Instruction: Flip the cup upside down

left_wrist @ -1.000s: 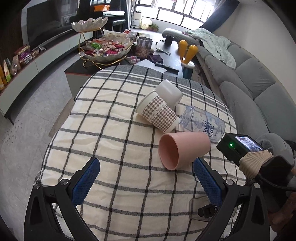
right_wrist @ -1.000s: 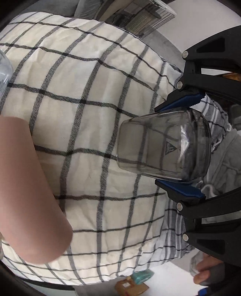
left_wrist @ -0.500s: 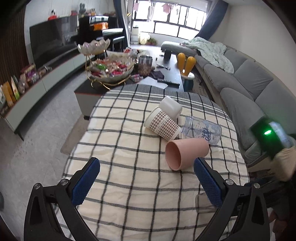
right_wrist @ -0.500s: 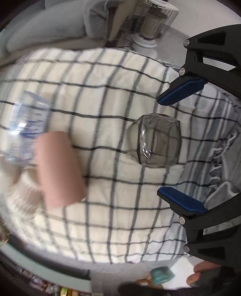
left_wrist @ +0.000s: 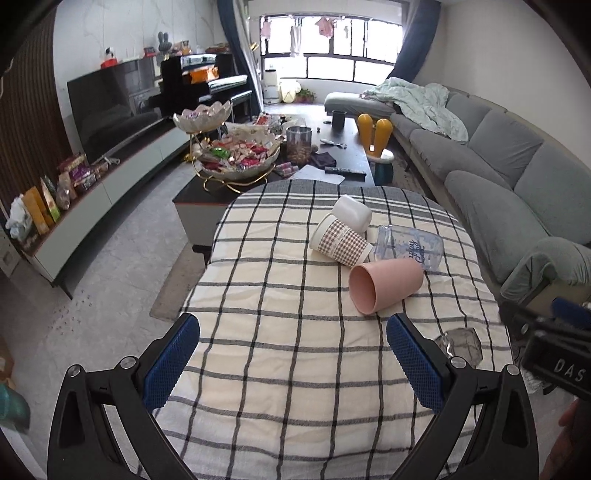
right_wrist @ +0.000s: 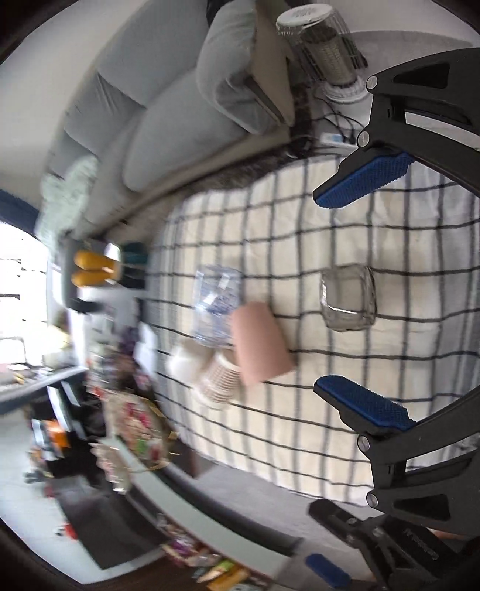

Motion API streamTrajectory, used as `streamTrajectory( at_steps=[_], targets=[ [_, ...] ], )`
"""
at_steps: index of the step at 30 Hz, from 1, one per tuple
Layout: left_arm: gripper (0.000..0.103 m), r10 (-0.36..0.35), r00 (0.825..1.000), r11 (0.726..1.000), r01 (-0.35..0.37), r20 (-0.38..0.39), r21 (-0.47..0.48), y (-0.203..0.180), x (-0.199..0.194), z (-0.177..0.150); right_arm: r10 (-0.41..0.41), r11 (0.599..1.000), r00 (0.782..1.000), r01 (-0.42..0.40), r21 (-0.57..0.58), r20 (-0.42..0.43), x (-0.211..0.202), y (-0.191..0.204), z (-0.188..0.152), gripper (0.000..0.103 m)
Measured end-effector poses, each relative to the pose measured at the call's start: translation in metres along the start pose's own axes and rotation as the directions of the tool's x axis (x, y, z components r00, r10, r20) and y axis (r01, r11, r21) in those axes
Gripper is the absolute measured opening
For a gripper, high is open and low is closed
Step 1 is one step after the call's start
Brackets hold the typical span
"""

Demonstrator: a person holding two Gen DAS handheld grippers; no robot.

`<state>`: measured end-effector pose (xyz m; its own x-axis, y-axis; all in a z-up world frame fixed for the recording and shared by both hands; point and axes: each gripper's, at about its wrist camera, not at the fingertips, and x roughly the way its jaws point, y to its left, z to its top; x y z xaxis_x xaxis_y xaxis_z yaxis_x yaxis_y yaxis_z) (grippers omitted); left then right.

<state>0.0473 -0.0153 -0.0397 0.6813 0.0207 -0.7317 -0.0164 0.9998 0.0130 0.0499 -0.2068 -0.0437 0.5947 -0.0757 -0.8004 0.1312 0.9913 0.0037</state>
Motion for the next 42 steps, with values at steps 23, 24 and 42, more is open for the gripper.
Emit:
streamTrajectory(
  at_steps=[23, 24, 42],
  targets=[
    [0.103, 0.007, 0.998, 0.997, -0.012, 0.063, 0.078, -0.010, -0.052, -0.027, -0.024, 1.000, 0.965, 0.019, 0.020, 0.260, -0.077, 0.002, -0.052, 0.099],
    [0.103, 0.007, 0.998, 0.997, -0.013, 0.068, 0.077, -0.009, -0.053, -0.027, -0.024, 1.000, 0.964, 0.019, 0.020, 0.263, -0.078, 0.002, -0.052, 0.099],
    [0.103, 0.005, 0.995, 0.997, -0.012, 0.101, 0.072, -0.006, -0.057, -0.029, -0.029, 1.000, 0.959, 0.024, 0.021, 0.282, -0.087, 0.004, -0.052, 0.099]
  ],
)
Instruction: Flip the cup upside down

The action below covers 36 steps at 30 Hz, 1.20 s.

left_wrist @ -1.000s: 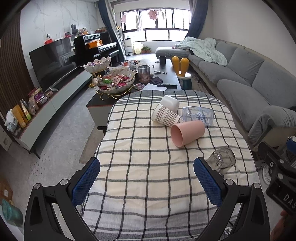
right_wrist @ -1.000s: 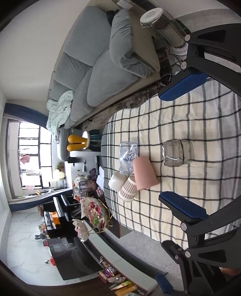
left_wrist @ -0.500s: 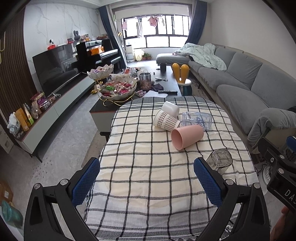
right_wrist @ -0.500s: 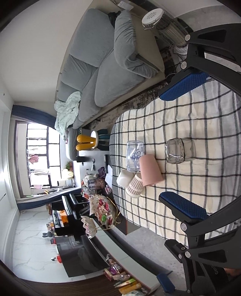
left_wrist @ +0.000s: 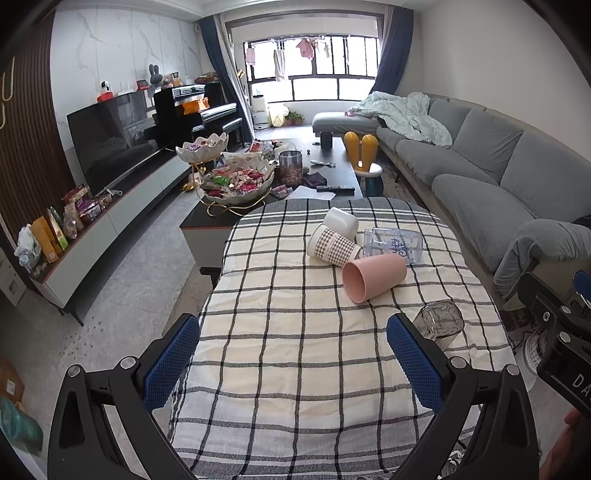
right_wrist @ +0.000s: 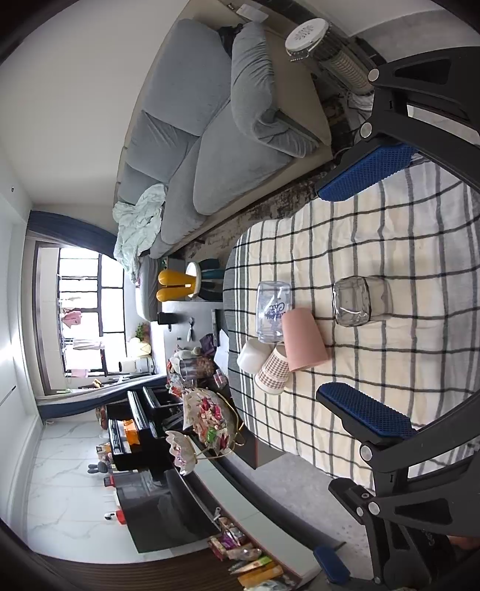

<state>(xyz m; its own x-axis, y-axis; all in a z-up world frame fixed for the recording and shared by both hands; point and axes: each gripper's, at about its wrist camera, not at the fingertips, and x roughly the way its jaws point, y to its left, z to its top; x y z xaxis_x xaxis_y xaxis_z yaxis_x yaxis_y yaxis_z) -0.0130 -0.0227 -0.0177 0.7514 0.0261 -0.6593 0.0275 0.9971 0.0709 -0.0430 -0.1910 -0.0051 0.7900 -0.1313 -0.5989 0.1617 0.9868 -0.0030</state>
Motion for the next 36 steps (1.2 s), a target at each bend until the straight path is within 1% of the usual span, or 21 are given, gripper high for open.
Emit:
streamTrajectory(
  at_steps=[36],
  targets=[
    [0.103, -0.009, 1.000, 1.000, 0.009, 0.018, 0.004, -0.0051, -0.0018, 0.0003, -0.001, 1.000, 1.000, 0.001, 0.007, 0.002, -0.0019, -0.0033, 0.0013, 0.101]
  ],
)
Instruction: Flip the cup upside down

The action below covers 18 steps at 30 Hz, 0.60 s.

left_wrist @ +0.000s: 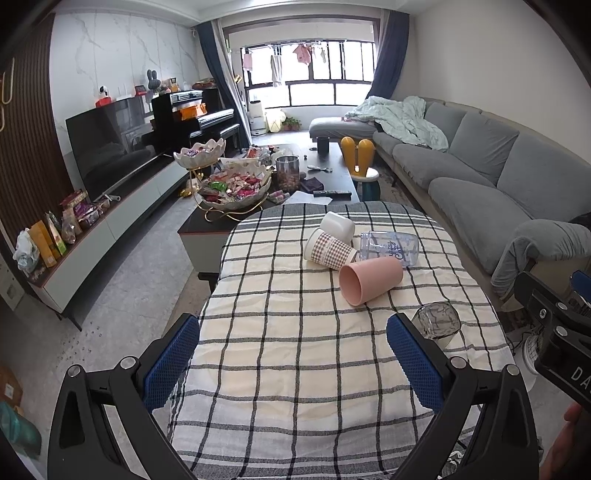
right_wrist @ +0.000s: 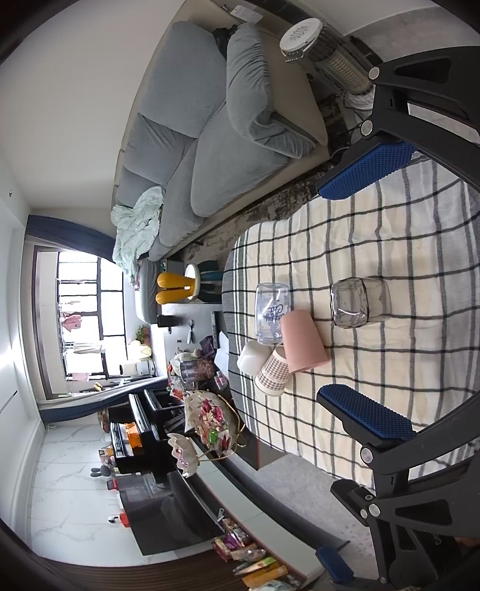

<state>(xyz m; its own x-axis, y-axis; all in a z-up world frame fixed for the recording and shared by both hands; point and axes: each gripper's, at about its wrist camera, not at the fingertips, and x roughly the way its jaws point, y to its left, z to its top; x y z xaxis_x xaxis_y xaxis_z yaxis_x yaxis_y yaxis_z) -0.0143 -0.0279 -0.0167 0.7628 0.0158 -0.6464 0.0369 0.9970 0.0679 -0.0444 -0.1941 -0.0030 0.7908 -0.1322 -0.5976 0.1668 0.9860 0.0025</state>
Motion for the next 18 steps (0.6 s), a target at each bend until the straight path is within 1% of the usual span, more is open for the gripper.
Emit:
streamTrajectory(
  at_steps=[9, 18],
  targets=[
    [0.103, -0.010, 1.000, 1.000, 0.010, 0.025, 0.004, 0.0015, -0.0054, 0.0001, 0.000, 1.000, 1.000, 0.000, 0.001, 0.001, 0.0003, -0.0006, -0.0006, 0.101],
    [0.103, -0.024, 1.000, 1.000, 0.024, 0.017, 0.001, 0.0023, -0.0050, -0.0029, 0.000, 1.000, 1.000, 0.000, 0.006, 0.002, -0.0007, -0.0020, 0.0004, 0.101]
  ],
)
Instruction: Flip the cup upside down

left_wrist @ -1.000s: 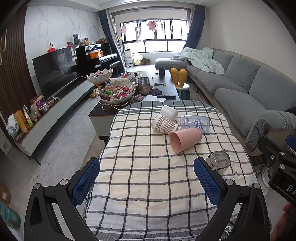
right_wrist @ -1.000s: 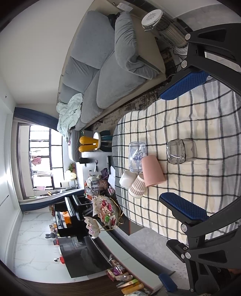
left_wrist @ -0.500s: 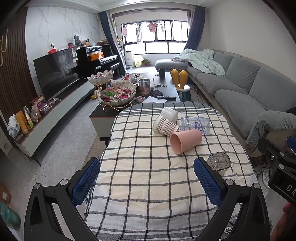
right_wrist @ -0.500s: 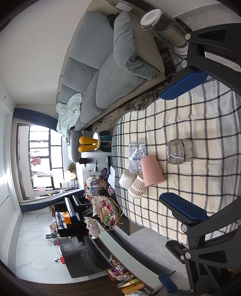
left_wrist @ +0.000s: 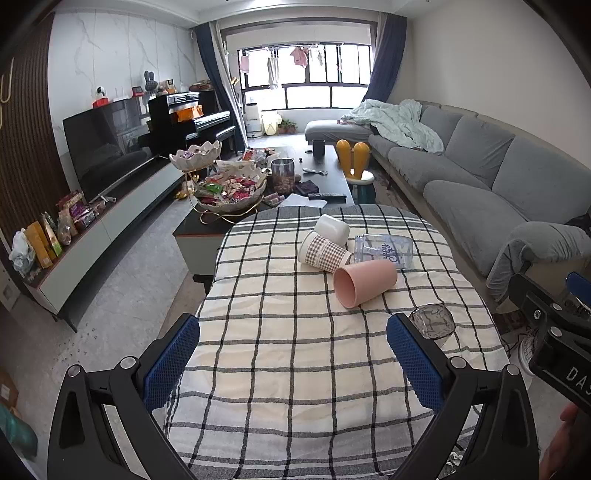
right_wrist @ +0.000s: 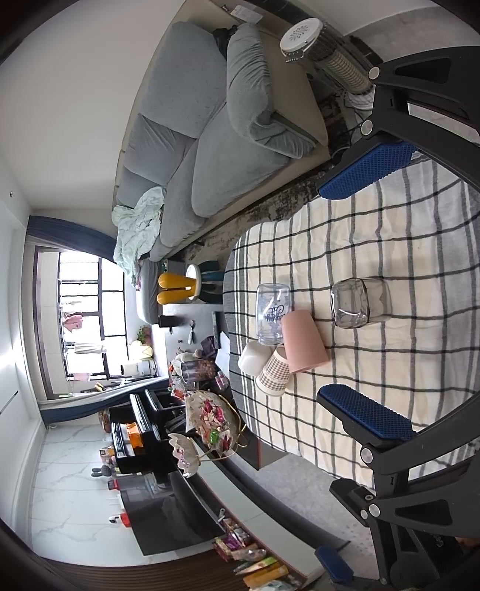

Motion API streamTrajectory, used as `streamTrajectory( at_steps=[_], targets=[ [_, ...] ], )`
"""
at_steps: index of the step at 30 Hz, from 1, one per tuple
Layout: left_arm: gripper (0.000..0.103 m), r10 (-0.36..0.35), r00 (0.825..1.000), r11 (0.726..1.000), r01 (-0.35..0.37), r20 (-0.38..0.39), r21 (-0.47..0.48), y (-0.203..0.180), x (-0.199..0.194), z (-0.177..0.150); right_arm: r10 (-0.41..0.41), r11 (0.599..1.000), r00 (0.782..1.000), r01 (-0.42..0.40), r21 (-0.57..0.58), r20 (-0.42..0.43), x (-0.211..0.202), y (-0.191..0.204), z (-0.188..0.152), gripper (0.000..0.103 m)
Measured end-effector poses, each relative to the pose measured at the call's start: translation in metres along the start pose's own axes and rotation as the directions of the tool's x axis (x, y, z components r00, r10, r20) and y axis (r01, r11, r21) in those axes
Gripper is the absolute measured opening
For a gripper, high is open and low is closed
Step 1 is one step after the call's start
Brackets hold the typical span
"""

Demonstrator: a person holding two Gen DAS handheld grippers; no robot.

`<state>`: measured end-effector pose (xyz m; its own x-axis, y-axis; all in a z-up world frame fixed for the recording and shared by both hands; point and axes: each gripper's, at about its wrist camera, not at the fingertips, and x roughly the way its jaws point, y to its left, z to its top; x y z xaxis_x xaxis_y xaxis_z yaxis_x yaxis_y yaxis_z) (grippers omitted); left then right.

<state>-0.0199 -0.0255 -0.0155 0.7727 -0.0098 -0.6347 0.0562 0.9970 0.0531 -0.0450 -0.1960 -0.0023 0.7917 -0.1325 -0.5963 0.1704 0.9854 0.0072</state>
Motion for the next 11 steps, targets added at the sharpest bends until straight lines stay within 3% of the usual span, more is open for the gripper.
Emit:
streamTrajectory(
  at_steps=[11],
  targets=[
    [0.103, 0.022, 1.000, 1.000, -0.022, 0.007, 0.011, -0.0031, 0.0024, -0.0022, 0.000, 1.000, 1.000, 0.000, 0.000, -0.002, -0.0001, -0.0013, -0.0006, 0.101]
  ],
)
